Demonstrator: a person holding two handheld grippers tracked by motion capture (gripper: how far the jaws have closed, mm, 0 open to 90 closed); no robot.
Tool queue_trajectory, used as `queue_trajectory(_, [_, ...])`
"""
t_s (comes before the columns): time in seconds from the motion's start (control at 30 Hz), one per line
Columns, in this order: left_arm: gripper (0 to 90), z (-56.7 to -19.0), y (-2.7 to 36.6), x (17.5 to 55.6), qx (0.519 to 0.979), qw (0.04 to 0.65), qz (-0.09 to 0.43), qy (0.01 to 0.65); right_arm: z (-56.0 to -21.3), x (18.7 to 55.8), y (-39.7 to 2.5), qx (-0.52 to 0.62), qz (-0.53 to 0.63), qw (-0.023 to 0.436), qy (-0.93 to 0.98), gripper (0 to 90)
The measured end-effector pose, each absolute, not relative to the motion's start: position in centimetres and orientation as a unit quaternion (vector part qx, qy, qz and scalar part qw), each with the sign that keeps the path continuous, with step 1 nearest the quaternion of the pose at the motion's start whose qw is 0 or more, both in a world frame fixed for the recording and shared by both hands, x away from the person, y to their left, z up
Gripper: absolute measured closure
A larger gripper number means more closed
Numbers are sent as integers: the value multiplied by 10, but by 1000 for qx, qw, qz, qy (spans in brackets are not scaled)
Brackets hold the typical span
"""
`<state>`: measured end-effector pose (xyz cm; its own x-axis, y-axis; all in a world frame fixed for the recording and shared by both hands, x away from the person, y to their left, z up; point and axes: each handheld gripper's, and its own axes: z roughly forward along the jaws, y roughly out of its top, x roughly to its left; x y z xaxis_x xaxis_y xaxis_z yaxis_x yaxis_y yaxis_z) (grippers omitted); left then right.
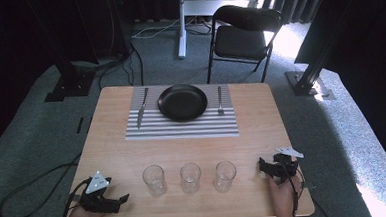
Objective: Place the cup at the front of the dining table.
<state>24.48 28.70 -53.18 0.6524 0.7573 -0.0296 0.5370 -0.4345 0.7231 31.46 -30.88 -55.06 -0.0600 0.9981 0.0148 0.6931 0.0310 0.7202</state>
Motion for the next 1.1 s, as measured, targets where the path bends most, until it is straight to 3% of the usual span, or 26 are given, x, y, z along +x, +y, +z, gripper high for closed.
queue_trajectory(1.1, [69, -517, 244, 249, 846, 408, 122, 320, -551, 315, -309, 633, 290, 263, 668, 118])
